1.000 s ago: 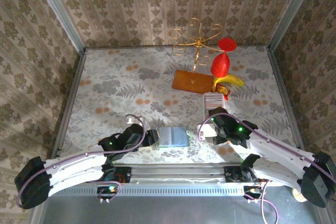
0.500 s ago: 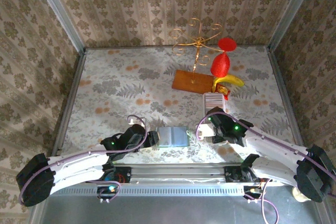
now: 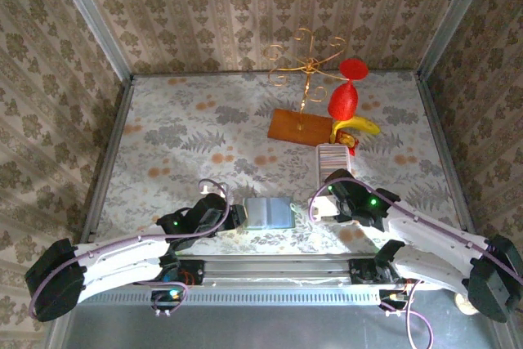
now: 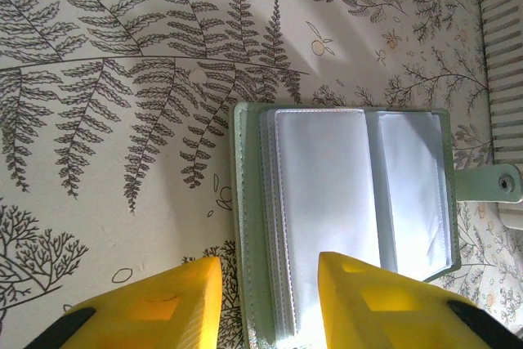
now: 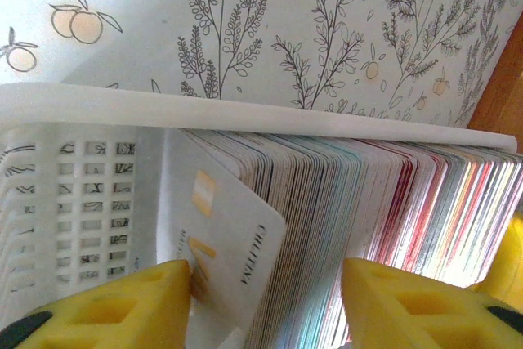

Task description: Put the credit cards into the card holder

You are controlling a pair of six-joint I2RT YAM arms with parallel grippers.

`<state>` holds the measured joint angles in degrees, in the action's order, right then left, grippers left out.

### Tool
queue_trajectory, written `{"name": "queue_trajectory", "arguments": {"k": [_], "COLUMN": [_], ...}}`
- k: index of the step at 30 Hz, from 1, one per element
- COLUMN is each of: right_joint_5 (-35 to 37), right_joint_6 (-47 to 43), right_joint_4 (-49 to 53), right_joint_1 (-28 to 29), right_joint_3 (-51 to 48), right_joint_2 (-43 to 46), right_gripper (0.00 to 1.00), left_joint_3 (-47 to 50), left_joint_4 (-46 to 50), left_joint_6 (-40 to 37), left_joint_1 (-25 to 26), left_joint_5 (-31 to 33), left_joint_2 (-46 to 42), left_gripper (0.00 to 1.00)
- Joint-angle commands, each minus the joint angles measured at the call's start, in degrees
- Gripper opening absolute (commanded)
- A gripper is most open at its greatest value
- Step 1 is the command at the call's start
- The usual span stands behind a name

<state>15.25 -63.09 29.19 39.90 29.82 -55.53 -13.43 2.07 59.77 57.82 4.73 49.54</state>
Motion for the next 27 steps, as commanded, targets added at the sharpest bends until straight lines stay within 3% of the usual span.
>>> {"name": "queue_trajectory", "arguments": {"k": [1, 22, 27], "right_joint_5": [0.9, 0.0, -0.1], "right_joint_6": [-0.3, 0.6, 1.3], "right_joint_4": [0.3, 1.0, 3.8], "right_joint_1": [-0.3, 0.4, 0.7], "right_joint_3": [-0.4, 0.0, 0.6], "right_joint_2": [1.4, 4.6, 5.8], "right_gripper": [0.44, 0.19, 0.18], "left_joint_3": [0.4, -0.4, -0.8], "left_joint_4": [0.0, 0.6, 1.2], "left_joint_6": [0.4, 0.9, 0.8], "left_joint_1": [0.6, 2.2, 2.3], "left_joint_5": [0.3, 1.8, 2.0], "left_joint_2": [-0.2, 0.1, 0.0], "left_gripper": [0.35, 0.27, 0.26]}}
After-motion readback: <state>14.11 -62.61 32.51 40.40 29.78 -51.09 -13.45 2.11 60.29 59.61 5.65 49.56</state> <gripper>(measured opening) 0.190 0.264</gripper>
